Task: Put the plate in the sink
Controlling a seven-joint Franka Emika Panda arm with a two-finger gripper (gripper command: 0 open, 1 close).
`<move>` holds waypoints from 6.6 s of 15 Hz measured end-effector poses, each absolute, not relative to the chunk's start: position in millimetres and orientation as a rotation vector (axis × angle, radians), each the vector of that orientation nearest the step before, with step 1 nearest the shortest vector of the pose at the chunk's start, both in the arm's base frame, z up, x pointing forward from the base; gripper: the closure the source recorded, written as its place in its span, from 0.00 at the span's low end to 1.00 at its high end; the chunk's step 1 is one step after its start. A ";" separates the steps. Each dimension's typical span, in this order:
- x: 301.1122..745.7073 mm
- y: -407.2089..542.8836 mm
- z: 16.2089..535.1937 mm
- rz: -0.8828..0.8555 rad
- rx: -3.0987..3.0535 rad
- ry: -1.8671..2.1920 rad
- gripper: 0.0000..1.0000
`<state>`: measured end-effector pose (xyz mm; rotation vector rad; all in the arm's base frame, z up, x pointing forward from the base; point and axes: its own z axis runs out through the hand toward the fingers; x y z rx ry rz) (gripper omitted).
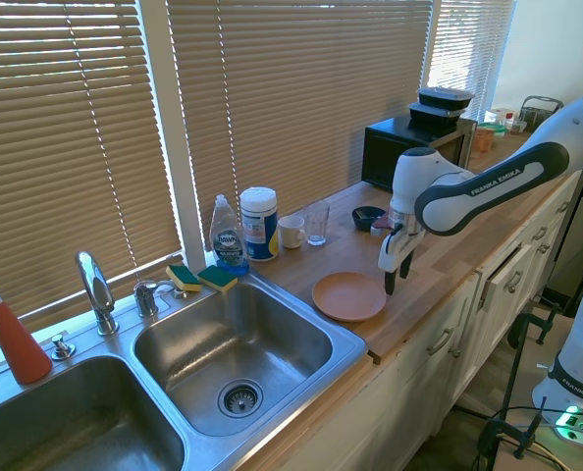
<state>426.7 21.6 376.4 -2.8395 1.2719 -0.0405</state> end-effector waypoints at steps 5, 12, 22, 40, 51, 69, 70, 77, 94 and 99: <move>430.4 20.2 377.4 -0.060 -2.839 1.283 0.00; 474.5 -37.3 374.2 0.007 -2.656 1.408 0.00; 531.0 -46.4 336.3 0.155 -2.624 1.385 0.00; 541.3 -34.6 317.4 0.205 -2.626 1.329 1.00; 543.7 -53.9 322.5 0.216 -2.611 1.289 1.00; 590.7 150.9 451.2 0.097 -2.665 1.107 1.00; 603.5 170.5 443.7 0.100 -2.679 1.105 1.00; 673.7 269.3 349.5 0.183 -2.751 1.114 1.00; 724.2 289.6 305.1 0.201 -2.719 1.265 0.00; 705.6 282.2 343.1 0.130 -2.645 1.341 0.00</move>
